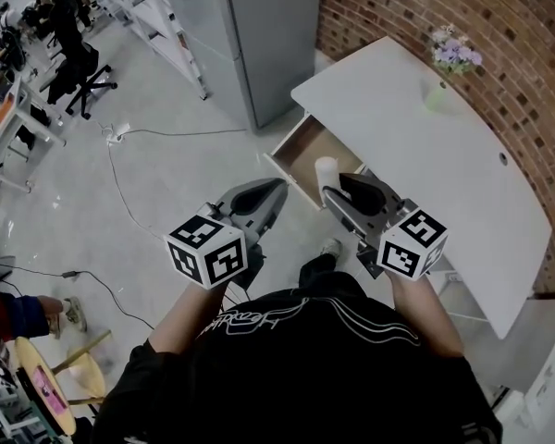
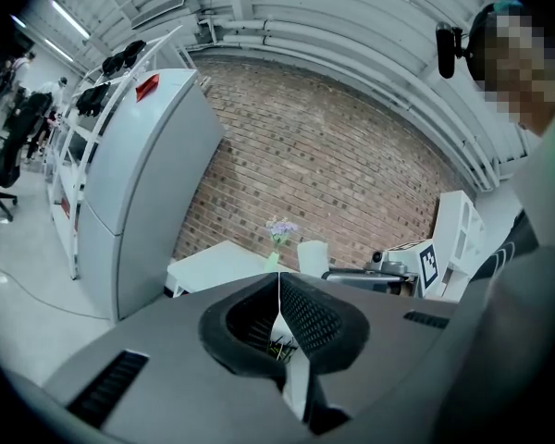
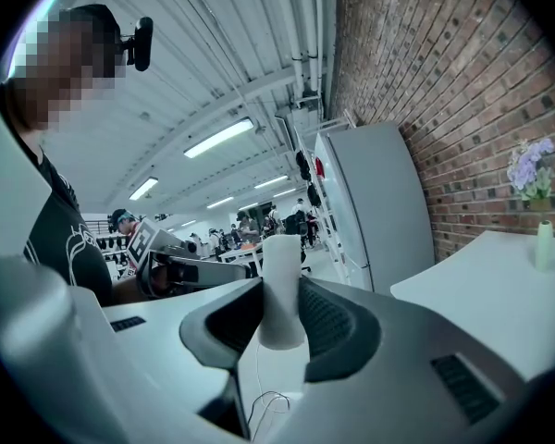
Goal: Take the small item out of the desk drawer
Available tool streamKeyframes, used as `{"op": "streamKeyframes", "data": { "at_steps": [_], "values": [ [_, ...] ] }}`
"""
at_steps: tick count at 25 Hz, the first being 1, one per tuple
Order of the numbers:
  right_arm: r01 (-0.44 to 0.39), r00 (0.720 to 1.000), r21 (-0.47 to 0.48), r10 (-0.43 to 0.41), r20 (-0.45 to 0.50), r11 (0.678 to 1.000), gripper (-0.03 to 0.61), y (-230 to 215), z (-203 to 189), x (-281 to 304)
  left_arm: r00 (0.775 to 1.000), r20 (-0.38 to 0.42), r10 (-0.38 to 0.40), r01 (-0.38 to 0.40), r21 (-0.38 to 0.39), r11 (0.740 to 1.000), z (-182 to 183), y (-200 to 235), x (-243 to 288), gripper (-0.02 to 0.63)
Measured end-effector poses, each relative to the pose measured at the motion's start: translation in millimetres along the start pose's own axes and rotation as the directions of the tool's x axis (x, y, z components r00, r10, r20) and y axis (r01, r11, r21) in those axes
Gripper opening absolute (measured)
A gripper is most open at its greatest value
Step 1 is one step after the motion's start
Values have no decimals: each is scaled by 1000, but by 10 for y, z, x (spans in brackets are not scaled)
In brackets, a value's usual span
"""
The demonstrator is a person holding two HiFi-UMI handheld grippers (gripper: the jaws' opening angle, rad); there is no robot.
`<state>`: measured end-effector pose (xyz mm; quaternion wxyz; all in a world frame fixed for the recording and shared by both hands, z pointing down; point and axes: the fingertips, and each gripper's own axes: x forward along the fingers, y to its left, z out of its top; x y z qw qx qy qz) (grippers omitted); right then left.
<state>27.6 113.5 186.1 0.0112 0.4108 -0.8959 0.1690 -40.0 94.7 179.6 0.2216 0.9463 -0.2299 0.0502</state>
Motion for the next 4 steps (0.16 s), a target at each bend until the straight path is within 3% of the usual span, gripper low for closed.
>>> {"op": "streamKeyframes", "data": {
  "at_steps": [4],
  "values": [
    [-2, 1000, 8, 2, 1, 1000, 130, -69, -46, 54, 1000, -7, 3, -3, 2, 1000, -41, 74, 43, 23]
  ]
}}
